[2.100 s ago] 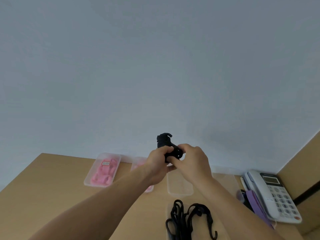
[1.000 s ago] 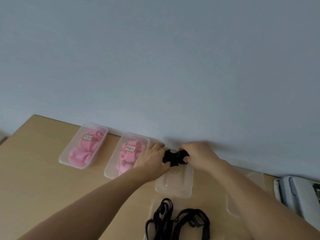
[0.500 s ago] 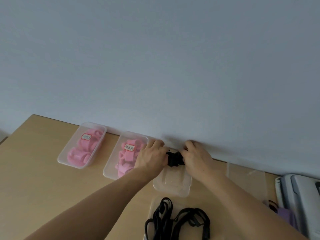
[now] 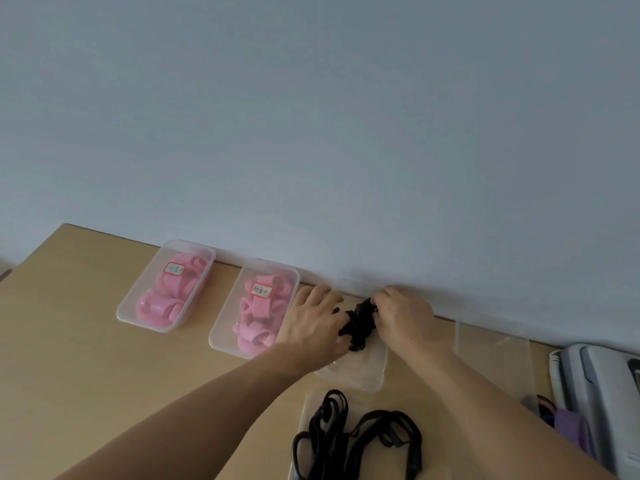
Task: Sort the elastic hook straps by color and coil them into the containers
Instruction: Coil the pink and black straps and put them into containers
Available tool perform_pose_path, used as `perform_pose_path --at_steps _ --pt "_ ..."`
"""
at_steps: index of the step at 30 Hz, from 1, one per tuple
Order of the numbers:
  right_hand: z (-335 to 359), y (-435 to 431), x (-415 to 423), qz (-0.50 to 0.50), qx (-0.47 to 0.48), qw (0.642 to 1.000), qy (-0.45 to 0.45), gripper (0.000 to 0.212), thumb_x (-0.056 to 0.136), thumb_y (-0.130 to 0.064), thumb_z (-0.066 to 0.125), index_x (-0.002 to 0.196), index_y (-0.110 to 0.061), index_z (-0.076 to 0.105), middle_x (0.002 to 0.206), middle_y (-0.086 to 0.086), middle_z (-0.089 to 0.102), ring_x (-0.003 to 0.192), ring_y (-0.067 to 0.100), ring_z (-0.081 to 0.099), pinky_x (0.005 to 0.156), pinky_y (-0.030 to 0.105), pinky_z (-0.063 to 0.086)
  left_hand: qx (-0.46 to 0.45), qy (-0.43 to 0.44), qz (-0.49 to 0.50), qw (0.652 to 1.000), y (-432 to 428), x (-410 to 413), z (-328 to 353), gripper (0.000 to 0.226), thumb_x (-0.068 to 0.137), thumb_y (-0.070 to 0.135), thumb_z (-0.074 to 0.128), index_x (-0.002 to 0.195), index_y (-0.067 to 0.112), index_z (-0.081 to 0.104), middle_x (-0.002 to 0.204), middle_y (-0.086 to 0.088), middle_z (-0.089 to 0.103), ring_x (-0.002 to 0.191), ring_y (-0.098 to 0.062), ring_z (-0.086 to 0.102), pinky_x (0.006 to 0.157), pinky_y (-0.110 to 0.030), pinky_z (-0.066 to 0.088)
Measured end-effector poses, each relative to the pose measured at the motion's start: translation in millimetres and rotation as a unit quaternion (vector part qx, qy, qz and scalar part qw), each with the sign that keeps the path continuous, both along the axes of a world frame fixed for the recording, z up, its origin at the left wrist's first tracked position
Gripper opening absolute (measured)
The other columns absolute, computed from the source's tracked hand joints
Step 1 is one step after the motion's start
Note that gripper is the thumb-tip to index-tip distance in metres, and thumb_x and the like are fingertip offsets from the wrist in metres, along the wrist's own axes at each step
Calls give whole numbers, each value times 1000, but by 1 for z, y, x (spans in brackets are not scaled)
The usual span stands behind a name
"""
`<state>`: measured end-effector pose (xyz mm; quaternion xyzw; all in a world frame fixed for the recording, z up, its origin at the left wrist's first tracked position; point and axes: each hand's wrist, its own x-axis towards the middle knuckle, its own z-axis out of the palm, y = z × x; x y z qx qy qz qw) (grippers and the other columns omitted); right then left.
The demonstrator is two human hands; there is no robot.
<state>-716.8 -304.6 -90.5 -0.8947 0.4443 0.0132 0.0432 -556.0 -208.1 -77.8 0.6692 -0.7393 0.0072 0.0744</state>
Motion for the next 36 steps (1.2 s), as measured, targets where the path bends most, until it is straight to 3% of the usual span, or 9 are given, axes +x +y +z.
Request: perform_pose_path --at_steps 6,12,15,17,20,23,29,32,36 --pt "1 8 -6 6 -4 998 -56 21 80 -18 70 100 -19 68 101 -1 61 70 25 64 49 30 43 53 -17 29 998 -3 -1 -3 10 68 37 76 72 28 78 76 9 68 82 -22 64 79 -36 52" --pt "-1 10 -11 44 29 997 -58 34 93 -28 53 126 -26 64 128 -13 58 90 19 67 61 29 48 54 -10 31 998 -3 -1 -4 14 76 34 68 81 26 78 80 9 71 91 -21 64 88 -37 49" --pt "1 15 -12 45 10 997 -70 27 85 -28 60 110 -23 69 117 -11 61 73 20 67 50 29 48 36 8 30 999 -2 -5 1 15 63 24 79 77 20 74 77 6 70 86 -23 67 83 -37 53" --pt "-4 18 -13 47 20 995 -86 23 83 -26 58 102 -20 69 115 -10 60 67 19 66 49 31 51 29 6 33 999 -3 -5 -1 14 68 24 76 80 18 74 81 4 71 92 -24 67 87 -39 51" --pt "-17 18 -15 43 77 992 -92 30 89 -25 51 114 -16 64 135 -9 45 83 24 68 67 39 58 75 -8 43 996 -6 -5 -7 27 90 29 52 103 17 72 107 2 69 118 -24 54 107 -39 32" --pt "-22 17 -16 43 96 990 -95 35 89 -25 49 121 -16 58 144 -9 35 89 26 67 71 42 58 86 -25 44 995 -6 -4 -11 35 94 35 42 115 20 67 118 5 63 126 -21 44 111 -35 22" --pt "8 35 -19 22 97 986 -137 45 93 -18 54 137 -17 53 155 -6 33 101 22 66 83 33 55 65 5 16 998 1 0 2 35 95 31 43 124 24 62 131 5 60 139 -25 36 113 -37 23" --pt "33 57 -24 -8 85 988 -128 46 96 -20 52 142 -18 49 158 -7 29 110 15 62 84 15 42 53 35 -3 998 10 2 17 38 94 29 46 130 26 58 139 4 55 141 -25 32 115 -39 23" --pt "63 99 -33 -63 21 992 -112 52 94 -24 52 146 -21 45 152 -6 38 130 16 46 103 27 42 31 72 -44 996 32 1 35 40 92 28 49 131 24 57 138 5 54 135 -21 36 112 -35 27"
